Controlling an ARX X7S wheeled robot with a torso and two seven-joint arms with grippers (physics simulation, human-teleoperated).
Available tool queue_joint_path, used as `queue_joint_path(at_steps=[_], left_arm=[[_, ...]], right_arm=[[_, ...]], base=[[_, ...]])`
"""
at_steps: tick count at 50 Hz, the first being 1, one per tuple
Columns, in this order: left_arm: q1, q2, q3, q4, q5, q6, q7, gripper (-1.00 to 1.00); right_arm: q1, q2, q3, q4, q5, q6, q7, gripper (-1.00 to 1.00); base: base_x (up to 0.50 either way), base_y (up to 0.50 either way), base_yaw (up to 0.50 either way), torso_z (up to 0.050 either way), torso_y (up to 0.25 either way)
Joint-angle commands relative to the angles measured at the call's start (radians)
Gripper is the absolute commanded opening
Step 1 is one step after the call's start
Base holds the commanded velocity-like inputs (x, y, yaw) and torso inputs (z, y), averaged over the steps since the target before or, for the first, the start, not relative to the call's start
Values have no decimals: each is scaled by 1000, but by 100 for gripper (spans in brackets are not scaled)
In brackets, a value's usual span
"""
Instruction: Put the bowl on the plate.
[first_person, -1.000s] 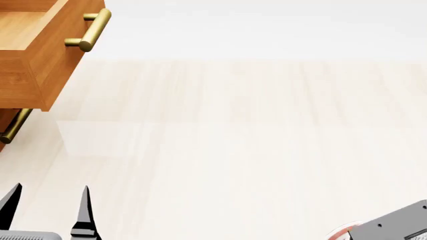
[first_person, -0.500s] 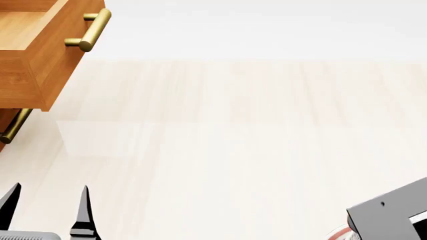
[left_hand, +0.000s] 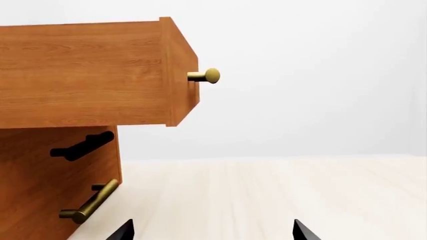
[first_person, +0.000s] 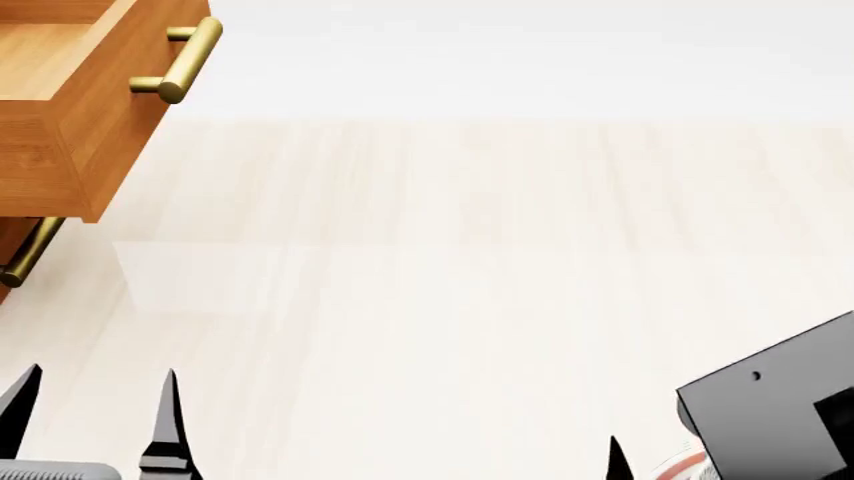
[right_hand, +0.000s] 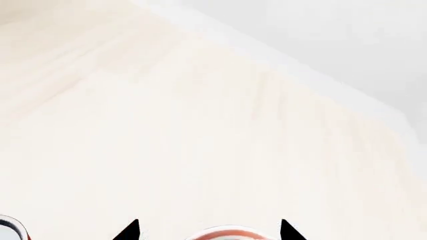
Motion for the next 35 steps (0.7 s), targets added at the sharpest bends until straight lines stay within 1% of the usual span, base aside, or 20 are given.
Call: queue_joint_path(at_steps=[1,6,16,18,35], left_arm=[[-3,0,1,-15,-1,12,4,100],[-3,-1,3,-10,-1,8,1,100],[3,-6,5,9,-1,-2,-8,100],[3,-7,5,14,-2,-5,-9,100],[0,-11,9,18,-3,-5,-9,100]], right_arm=[[22,-7,25,-27,-21,-18,8,100],[21,-13,33,-32,-65,-44,16,100],[19,-14,38,-48,-88,-53,26,100],[17,-15,39,-57,-119,-58,32,100],[26,-26,43,-106,-221,-48,47,100]], base=[[0,0,0,0,0],[0,0,0,0,0],[0,0,0,0,0],[0,0,0,0,0],[0,0,0,0,0]])
